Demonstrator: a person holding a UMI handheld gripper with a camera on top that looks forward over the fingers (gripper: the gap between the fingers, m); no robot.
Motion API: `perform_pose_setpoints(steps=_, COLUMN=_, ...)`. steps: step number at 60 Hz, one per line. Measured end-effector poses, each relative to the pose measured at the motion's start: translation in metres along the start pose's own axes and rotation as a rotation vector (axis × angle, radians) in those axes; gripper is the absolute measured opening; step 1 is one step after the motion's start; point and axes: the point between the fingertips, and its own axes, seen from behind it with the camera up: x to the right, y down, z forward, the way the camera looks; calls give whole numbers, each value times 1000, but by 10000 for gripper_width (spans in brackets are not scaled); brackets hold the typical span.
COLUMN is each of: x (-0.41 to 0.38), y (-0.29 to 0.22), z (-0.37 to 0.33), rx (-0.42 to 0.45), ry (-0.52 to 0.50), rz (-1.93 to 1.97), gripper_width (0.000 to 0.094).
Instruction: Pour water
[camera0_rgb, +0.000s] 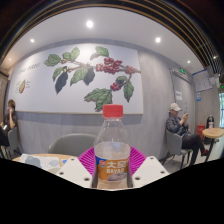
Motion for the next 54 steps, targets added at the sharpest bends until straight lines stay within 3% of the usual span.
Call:
perform_pose_setpoints(steps=15, x=0, y=13, z=8, rx=-41, ry=-20, rz=-9, gripper_width=398)
perform_pose_setpoints(steps=21, x=0, y=13, z=9, rx=-60, ry=-33, rz=-3, gripper_width=577)
perform_pose_setpoints(steps=25, x=-4, y=30, z=6, rx=-143, ry=-54, rz=-32, gripper_width=846)
perform_pose_setpoints(steps=26, x=-1, y=27, z=2, rx=-156, ry=-57, rz=-31, gripper_width=868)
perform_pose_setpoints(steps=28, x=-1, y=31, z=-2, rx=-161, ry=-57, rz=-28, gripper_width=828)
perform_pose_setpoints(steps=36, x=6, y=38, z=-39, rx=-185, ry=-35, rz=4, gripper_width=849)
perform_pose_setpoints(steps=54, x=-41, y=30, z=-209, rx=-217, ry=-161, rz=94, gripper_width=848)
